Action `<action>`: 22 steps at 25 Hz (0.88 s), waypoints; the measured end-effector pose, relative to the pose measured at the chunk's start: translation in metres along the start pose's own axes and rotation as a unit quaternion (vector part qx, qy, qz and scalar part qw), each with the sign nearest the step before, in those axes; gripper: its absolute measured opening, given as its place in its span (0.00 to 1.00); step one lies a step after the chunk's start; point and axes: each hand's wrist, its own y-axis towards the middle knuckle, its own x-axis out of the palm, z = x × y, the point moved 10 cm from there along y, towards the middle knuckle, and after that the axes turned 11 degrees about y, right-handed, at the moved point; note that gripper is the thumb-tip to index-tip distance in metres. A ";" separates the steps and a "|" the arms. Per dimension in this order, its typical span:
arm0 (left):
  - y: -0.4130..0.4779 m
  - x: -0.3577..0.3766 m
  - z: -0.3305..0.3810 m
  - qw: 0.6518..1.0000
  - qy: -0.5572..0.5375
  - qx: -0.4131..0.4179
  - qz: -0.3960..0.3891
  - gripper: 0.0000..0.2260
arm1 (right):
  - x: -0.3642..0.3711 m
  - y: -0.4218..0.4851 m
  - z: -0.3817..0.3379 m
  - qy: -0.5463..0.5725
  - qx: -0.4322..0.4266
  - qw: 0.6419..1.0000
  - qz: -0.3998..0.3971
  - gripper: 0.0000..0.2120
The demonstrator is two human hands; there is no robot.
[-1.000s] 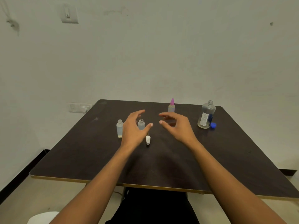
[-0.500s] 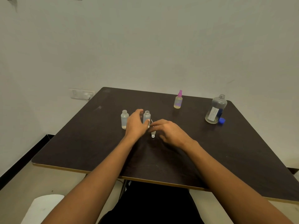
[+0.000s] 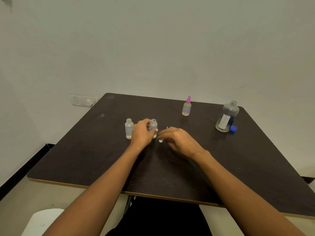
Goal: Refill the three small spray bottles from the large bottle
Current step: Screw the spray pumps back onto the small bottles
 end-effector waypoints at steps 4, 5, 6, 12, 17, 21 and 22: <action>-0.005 -0.005 0.011 1.000 -0.015 0.016 0.000 0.17 | -0.076 -0.013 0.013 0.099 0.041 0.979 0.171 0.16; -0.007 -0.007 0.016 1.000 -0.019 0.024 0.002 0.17 | -0.097 -0.017 0.016 0.128 0.051 0.968 0.209 0.14; -0.009 -0.009 0.022 0.999 -0.023 0.033 0.005 0.18 | -0.116 -0.021 0.016 0.151 0.058 0.958 0.237 0.12; -0.024 -0.012 0.064 0.995 -0.055 0.084 0.006 0.21 | -0.196 -0.037 0.002 0.269 0.070 0.906 0.320 0.14; -0.036 -0.007 0.088 0.992 -0.064 0.107 -0.005 0.22 | -0.207 -0.039 -0.013 0.312 0.049 0.892 0.322 0.16; -0.043 -0.005 0.098 0.991 -0.077 0.113 -0.012 0.22 | -0.197 -0.037 -0.010 0.335 0.057 0.886 0.316 0.17; -0.044 -0.005 0.099 0.990 -0.082 0.112 -0.013 0.23 | -0.195 -0.036 -0.008 0.339 0.059 0.884 0.316 0.17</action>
